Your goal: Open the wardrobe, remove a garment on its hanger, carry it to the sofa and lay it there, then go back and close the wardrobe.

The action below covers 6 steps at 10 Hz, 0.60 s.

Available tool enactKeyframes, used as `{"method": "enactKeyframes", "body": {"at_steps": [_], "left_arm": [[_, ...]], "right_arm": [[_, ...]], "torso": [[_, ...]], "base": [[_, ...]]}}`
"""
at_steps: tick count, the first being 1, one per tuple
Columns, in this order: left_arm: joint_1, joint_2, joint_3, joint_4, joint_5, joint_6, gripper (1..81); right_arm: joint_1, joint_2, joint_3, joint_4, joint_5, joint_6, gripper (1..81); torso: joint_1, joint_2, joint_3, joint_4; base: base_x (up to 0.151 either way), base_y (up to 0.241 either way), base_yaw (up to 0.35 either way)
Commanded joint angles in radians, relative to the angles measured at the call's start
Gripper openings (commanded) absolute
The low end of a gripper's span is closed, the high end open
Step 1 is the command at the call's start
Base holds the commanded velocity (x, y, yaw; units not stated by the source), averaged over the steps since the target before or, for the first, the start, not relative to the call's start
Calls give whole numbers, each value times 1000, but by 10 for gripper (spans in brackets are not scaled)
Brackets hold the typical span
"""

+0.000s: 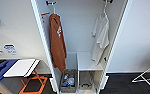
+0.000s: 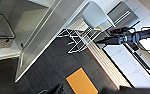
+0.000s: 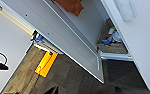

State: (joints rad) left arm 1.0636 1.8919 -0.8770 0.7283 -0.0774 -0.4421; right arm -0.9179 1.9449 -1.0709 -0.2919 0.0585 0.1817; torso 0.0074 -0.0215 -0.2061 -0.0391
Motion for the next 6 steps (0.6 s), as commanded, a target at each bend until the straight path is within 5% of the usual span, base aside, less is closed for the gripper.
{"method": "enactKeyframes", "body": {"at_steps": [1,6], "left_arm": [[98,148,-255,-7,-223,-4,811],[262,423,-772,-24,-347,-110,811]], "right_arm": [[-29,143,-181,42,17,47,811],[-195,432,-609,54,11,136,811]], "torso": [[0,0,0,0],[0,0,0,0]], "base": [[0,0,0],[0,0,0]]}}
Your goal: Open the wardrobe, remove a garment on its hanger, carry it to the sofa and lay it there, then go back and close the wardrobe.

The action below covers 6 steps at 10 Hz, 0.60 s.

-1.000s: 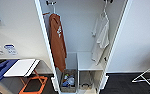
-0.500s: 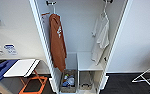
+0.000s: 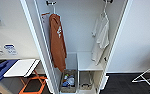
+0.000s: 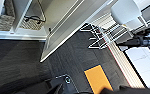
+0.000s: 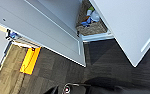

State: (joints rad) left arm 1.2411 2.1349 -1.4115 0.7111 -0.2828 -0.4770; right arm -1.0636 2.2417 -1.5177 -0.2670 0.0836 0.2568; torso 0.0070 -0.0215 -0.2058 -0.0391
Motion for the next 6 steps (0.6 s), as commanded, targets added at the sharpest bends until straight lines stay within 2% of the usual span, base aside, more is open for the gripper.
{"method": "enactKeyframes", "body": {"at_steps": [1,4,6], "left_arm": [[108,241,-333,-9,-164,-99,811],[171,411,-579,-10,-164,-129,811],[197,488,-699,-5,-162,-155,811]], "right_arm": [[-75,178,-244,29,-15,61,811],[-160,287,-430,28,-15,61,811],[-201,353,-532,26,-18,61,811]], "torso": [[0,0,0,0],[0,0,0,0],[0,0,0,0]], "base": [[0,0,0],[0,0,0],[0,0,0]]}}
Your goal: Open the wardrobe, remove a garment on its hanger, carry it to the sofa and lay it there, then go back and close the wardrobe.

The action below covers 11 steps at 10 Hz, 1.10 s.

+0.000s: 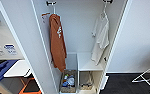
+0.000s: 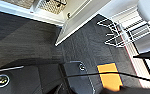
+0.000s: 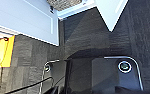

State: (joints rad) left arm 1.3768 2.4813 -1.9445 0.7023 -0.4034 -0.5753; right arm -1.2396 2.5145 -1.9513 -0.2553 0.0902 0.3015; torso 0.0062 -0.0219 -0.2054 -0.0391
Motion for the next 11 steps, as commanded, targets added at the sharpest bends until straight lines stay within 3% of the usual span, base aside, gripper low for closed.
{"method": "enactKeyframes", "body": {"at_steps": [1,6,11], "left_arm": [[68,176,-212,8,-32,-57,811],[114,352,-485,12,-11,-54,811],[118,539,-743,5,152,-47,811]], "right_arm": [[-39,118,-156,14,-27,16,811],[-96,302,-471,7,-33,15,811],[-151,502,-779,4,-33,-1,811]], "torso": [[0,0,0,0],[-1,-1,1,0],[-2,-1,1,0]], "base": [[0,0,0],[0,0,0],[0,0,0]]}}
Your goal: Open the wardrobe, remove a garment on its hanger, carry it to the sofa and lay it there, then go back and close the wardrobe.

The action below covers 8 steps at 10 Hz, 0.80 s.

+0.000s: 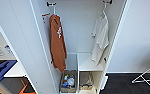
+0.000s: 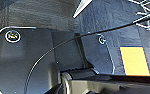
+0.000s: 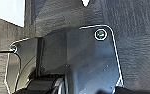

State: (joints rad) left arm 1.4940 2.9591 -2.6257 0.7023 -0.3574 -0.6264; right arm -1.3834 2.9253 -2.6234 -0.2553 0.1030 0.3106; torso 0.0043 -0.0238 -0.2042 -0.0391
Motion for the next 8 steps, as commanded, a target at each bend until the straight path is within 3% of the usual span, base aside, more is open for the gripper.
{"method": "enactKeyframes", "body": {"at_steps": [1,3,5,7,8], "left_arm": [[1,81,-77,5,121,4,811],[1,100,-86,3,151,2,811],[-2,120,-86,3,236,2,811],[-2,121,-86,2,236,-1,811],[-2,124,-85,2,236,-1,811]], "right_arm": [[-7,114,-144,2,-46,-12,811],[-6,122,-161,-11,-48,-30,811],[-15,123,-161,-21,-46,-42,811],[-36,125,-147,-28,-48,-48,811],[-41,132,-132,-59,-63,-80,811]], "torso": [[0,0,0,0],[0,0,0,0],[0,0,0,0],[0,0,1,0],[-1,0,1,0]], "base": [[0,0,0],[0,0,0],[0,0,0],[0,0,0],[0,0,0]]}}
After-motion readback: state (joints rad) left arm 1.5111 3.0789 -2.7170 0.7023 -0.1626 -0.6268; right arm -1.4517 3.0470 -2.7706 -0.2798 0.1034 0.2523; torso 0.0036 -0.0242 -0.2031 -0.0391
